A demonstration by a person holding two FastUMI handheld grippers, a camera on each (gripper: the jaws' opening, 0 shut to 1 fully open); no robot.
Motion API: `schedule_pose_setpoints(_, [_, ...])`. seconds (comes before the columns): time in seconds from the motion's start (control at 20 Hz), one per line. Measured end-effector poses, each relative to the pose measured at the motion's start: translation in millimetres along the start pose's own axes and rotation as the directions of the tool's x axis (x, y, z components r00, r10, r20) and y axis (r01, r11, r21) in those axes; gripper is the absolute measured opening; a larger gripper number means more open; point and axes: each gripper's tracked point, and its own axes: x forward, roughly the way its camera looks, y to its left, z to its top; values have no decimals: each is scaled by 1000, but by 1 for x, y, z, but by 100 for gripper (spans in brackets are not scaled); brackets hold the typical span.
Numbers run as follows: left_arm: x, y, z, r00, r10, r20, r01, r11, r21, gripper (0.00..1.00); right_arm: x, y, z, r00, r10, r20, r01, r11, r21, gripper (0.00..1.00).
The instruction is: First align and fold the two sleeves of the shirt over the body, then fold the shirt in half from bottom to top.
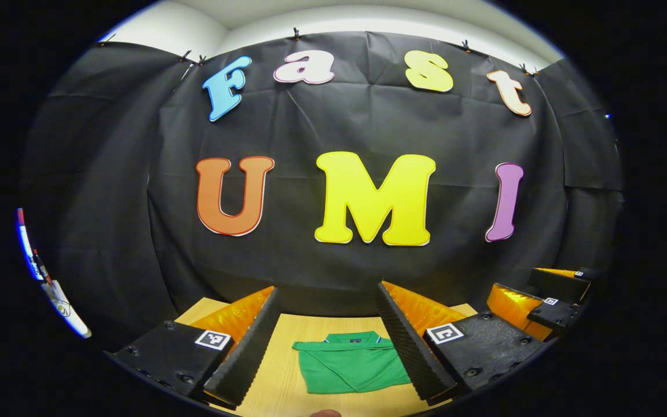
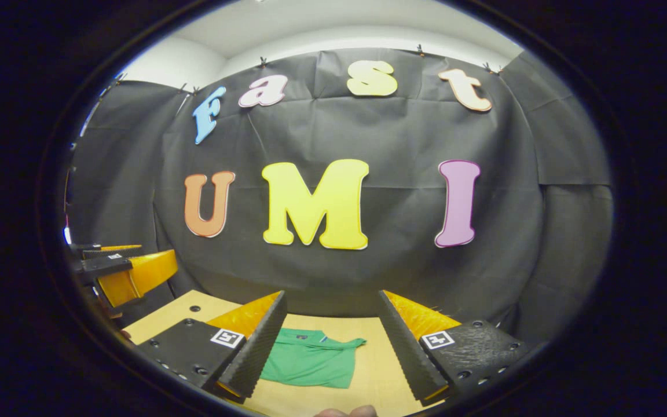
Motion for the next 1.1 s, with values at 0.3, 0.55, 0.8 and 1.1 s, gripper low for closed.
schedule_pose_setpoints(0.3, [-12,-10,-2,1000,-12,8,12,1000,29,100,-12,9,4,1000,23,8,-23,1000,8,95])
schedule_pose_setpoints(0.55, [-8,-8,2,1000,0,23,-1,999,49,100,-5,10,13,999,27,35,-27,1000,6,95])
schedule_pose_setpoints(0.8, [-4,-12,7,999,-6,38,3,998,61,100,4,6,18,999,13,47,-13,1000,13,95])
schedule_pose_setpoints(1.1, [-2,-13,3,1000,-5,29,3,998,56,100,2,3,17,999,9,46,-9,1000,0,96])
